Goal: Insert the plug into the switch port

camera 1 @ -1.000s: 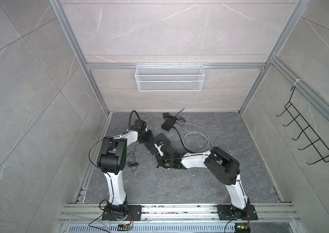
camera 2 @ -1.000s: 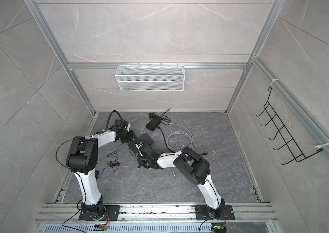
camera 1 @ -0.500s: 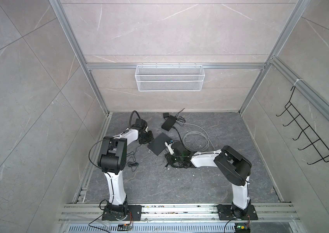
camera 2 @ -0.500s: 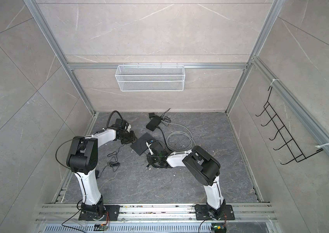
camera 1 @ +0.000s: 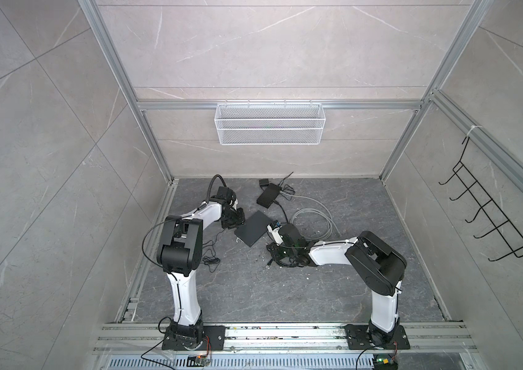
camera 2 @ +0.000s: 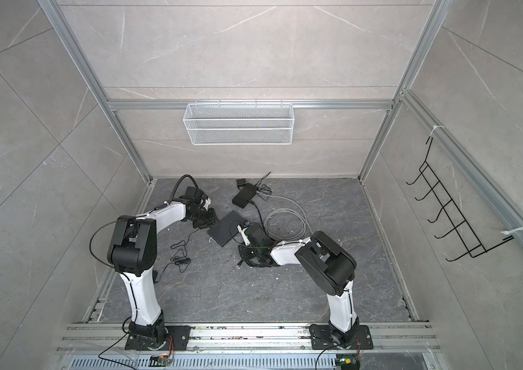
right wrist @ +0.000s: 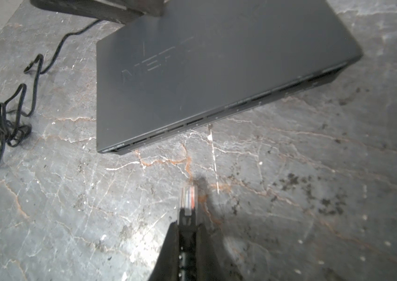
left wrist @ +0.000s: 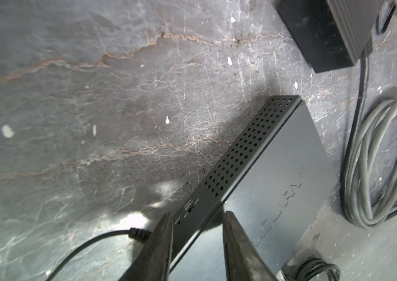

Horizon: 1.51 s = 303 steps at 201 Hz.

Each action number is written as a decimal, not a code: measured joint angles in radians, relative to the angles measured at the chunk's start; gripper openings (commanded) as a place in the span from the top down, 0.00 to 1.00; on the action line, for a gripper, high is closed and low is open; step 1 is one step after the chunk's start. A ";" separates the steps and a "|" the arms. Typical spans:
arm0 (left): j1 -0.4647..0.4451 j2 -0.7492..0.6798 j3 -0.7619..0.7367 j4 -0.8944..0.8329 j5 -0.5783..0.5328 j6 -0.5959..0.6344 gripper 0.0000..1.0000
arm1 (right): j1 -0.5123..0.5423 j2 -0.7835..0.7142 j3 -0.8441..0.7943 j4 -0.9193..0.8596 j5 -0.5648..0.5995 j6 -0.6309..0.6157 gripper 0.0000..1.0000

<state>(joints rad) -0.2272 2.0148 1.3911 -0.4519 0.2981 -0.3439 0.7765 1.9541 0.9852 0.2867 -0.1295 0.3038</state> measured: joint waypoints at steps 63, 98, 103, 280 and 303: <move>-0.014 0.032 0.031 0.014 0.026 0.037 0.60 | -0.005 0.033 0.019 0.042 -0.097 -0.038 0.96; -0.019 0.034 0.032 0.024 0.024 0.040 0.60 | -0.005 0.056 0.030 0.079 -0.121 -0.034 0.96; -0.021 0.034 0.032 0.026 0.023 0.040 0.60 | -0.005 0.056 0.030 0.081 -0.121 -0.034 0.96; -0.040 0.031 0.010 0.087 -0.004 0.060 0.63 | -0.004 0.120 0.080 0.155 -0.083 -0.025 0.97; -0.041 0.026 -0.001 0.093 -0.005 0.060 0.63 | -0.003 0.122 0.057 0.204 -0.079 -0.011 0.97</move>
<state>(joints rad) -0.2680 2.0407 1.3903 -0.3584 0.2935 -0.2836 0.7731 2.0758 1.0424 0.4904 -0.2085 0.2932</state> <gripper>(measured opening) 0.372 0.114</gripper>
